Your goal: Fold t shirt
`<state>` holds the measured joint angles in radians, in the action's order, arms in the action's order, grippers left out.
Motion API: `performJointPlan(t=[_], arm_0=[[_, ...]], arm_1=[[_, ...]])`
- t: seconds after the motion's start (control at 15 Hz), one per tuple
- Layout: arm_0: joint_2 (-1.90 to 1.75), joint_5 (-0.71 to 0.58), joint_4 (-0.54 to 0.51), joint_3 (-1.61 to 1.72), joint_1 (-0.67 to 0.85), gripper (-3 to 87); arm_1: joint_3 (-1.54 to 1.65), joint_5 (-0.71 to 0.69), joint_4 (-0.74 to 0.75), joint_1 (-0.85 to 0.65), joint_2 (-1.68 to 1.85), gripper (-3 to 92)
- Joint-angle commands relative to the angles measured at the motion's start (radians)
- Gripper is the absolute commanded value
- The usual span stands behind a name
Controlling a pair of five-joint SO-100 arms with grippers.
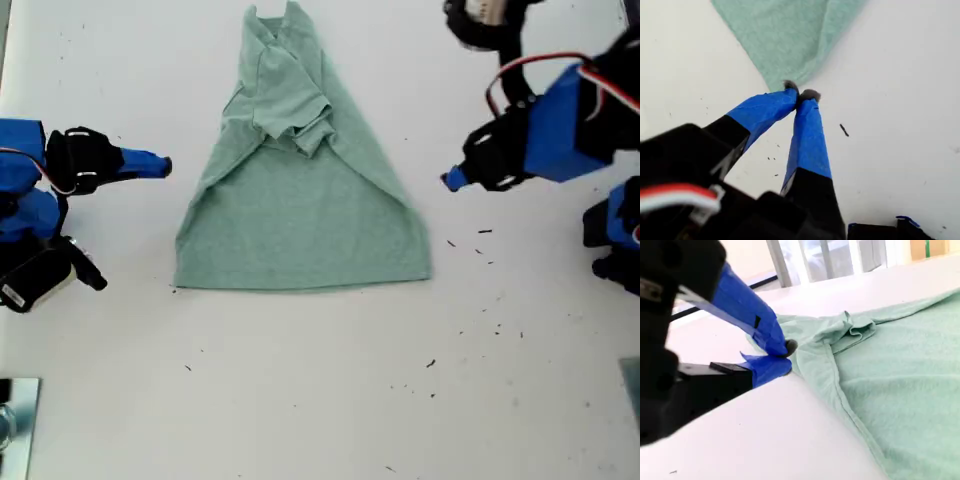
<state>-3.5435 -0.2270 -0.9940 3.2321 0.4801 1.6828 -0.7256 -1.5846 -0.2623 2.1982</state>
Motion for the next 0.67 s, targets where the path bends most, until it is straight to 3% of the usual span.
performJointPlan(t=[0.0, 0.07, 0.13, 0.33, 0.6], arm_0=[[-0.012, -0.018, -0.003, 0.014, -0.014, -0.2], [-0.014, -0.021, -0.003, 0.014, -0.014, -0.2], [-0.015, -0.023, -0.003, 0.014, -0.014, -0.2], [-0.021, -0.031, -0.005, 0.014, -0.009, -0.2], [-0.021, -0.034, -0.005, 0.014, -0.011, -0.2]], arm_1=[[-0.462, -0.061, -0.126, 0.054, -0.225, 19.6], [-0.460, -0.051, -0.132, 0.061, -0.232, 32.0], [-0.426, -0.032, -0.137, 0.067, -0.224, 32.9], [-0.245, 0.051, -0.086, 0.087, -0.218, 31.4], [0.144, 0.183, 0.206, 0.109, -0.212, 26.5]])
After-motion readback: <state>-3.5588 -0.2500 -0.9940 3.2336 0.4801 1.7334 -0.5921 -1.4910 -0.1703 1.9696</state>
